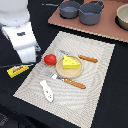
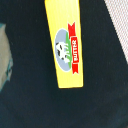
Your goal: Interact with the objects in diverse but meaningful ways.
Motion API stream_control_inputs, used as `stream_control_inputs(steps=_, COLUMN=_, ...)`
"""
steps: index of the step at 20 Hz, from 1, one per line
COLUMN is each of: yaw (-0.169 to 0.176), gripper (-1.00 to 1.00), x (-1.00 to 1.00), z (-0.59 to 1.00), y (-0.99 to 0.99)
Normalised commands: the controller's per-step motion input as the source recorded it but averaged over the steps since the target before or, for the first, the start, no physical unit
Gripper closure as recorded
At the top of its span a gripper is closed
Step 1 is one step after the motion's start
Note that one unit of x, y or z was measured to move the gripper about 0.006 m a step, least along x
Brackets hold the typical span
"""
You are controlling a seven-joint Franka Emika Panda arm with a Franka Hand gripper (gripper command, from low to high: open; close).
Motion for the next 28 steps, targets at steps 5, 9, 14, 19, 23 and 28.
stream_control_inputs(steps=5, yaw=0.080, gripper=-1.00, x=-0.50, z=-0.53, y=-0.38)
stream_control_inputs(steps=9, yaw=0.058, gripper=-1.00, x=-0.54, z=-0.40, y=-0.06)
stream_control_inputs(steps=14, yaw=0.051, gripper=-1.00, x=-0.49, z=-0.33, y=0.05)
stream_control_inputs(steps=19, yaw=0.039, gripper=1.00, x=-0.35, z=-0.29, y=0.25)
stream_control_inputs(steps=23, yaw=0.061, gripper=1.00, x=-0.25, z=-0.26, y=0.21)
stream_control_inputs(steps=28, yaw=0.074, gripper=1.00, x=-0.12, z=0.00, y=0.14)
